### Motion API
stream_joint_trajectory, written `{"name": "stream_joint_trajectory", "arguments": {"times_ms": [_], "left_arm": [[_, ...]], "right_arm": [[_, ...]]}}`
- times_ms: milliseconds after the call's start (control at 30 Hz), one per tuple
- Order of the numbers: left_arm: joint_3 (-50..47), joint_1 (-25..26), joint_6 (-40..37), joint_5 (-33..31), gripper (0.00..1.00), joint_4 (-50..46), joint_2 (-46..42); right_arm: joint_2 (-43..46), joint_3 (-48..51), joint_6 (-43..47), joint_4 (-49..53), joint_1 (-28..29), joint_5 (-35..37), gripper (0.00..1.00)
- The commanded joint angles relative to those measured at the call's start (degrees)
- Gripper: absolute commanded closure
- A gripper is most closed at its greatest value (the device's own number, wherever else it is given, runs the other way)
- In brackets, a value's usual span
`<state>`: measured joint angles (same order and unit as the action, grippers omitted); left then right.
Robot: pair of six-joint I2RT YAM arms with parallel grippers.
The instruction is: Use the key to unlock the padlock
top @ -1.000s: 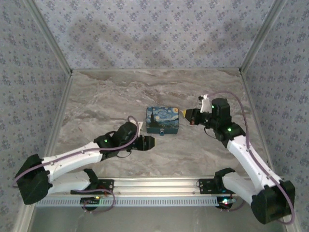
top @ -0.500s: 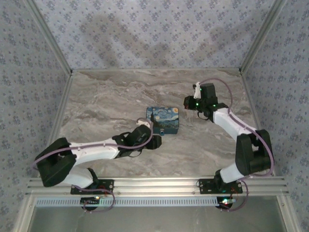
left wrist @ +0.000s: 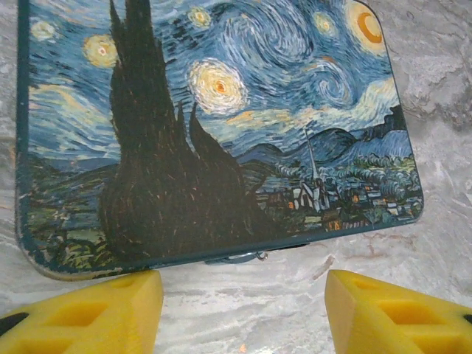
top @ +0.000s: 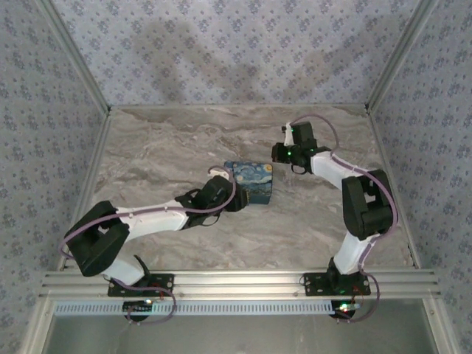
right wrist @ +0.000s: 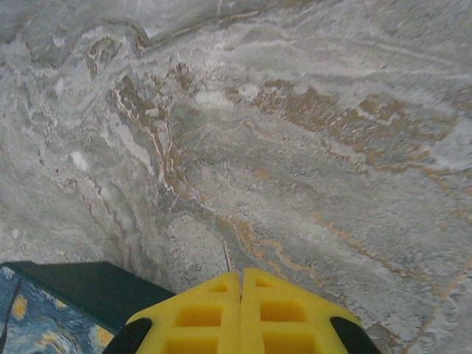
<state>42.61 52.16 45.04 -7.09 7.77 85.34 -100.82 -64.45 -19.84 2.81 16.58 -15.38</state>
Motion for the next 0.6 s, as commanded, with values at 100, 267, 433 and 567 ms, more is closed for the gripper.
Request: {"name": "stream_joint_trajectory", "arguments": {"times_ms": [100,267,433,567], "left_arm": [[1.5,-2.4,-3.5,0.1,0.40,0.6,-0.8],[-1.6,-2.5,-3.8,1.2,0.34,3.3,-3.7],[-8.4,-2.1,-2.2,3.0,0.17,9.7,-7.2],[-13.0,-1.0,-1.9,2.9,0.00,13.2,-9.5]], "right_arm": [[0.3,1.1,1.2,-0.8,2.8,0.6,1.00],[2.5,4.5,0.8,-2.3,4.1,1.5,1.00],[3.5,5.6,1.3,-1.9,4.2,2.4,1.00],[4.6,5.5,2.5,-0.6,4.1,3.7,1.00]]}}
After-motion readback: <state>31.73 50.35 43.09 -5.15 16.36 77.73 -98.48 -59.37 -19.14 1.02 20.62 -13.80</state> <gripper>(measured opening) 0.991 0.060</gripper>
